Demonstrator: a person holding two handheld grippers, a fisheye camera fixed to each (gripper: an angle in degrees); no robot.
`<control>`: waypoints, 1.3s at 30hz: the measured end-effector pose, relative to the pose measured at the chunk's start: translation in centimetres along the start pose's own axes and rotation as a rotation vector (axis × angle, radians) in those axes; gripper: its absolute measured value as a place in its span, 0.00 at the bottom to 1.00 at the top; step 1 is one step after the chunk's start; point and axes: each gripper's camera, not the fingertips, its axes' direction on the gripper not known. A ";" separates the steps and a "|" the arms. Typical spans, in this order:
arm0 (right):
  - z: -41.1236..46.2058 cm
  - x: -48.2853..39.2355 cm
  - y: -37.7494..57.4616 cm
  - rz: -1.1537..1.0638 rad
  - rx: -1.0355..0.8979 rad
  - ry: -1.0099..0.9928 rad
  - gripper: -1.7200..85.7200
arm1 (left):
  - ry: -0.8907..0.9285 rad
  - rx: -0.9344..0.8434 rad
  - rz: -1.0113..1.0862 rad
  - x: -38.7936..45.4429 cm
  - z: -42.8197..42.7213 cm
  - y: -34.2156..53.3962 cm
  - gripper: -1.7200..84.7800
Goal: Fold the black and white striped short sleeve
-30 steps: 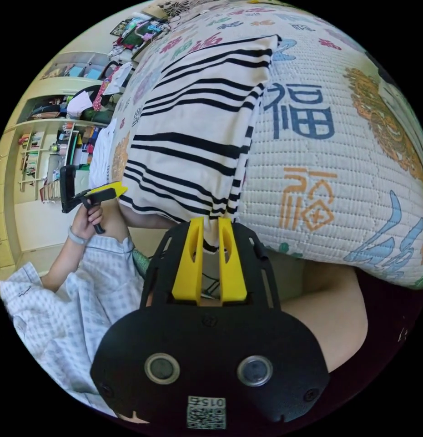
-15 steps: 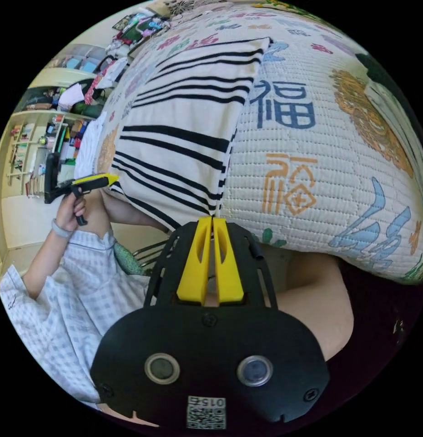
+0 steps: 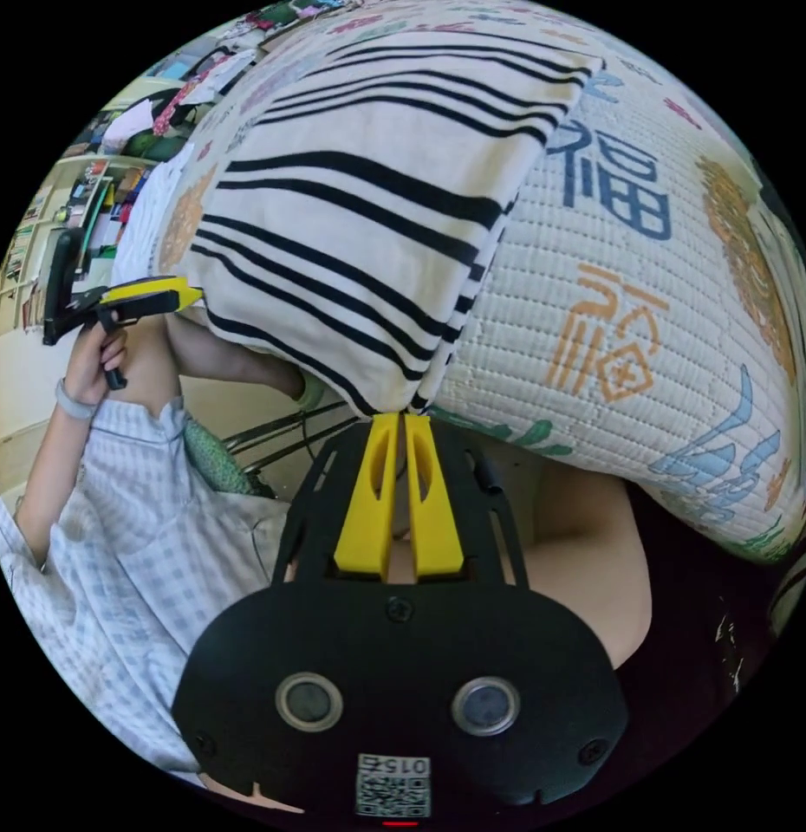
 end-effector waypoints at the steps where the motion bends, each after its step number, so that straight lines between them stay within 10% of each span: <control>1: 0.7 0.0 -0.6 0.008 -0.018 0.027 0.02 | -0.015 0.000 -0.001 0.2 0.1 -0.3 0.08; 9: -0.2 0.7 -1.2 0.023 -0.091 0.104 0.01 | 0.096 -0.044 -0.021 -1.1 -1.6 -0.9 0.08; 22: -20.1 15.0 -1.1 0.108 0.546 -0.517 0.13 | 0.286 0.269 0.011 -5.1 -13.6 -7.3 0.13; 39: -20.4 21.6 -12.2 0.123 0.480 -0.704 0.12 | 0.498 0.170 0.000 -8.0 -7.5 -24.1 0.13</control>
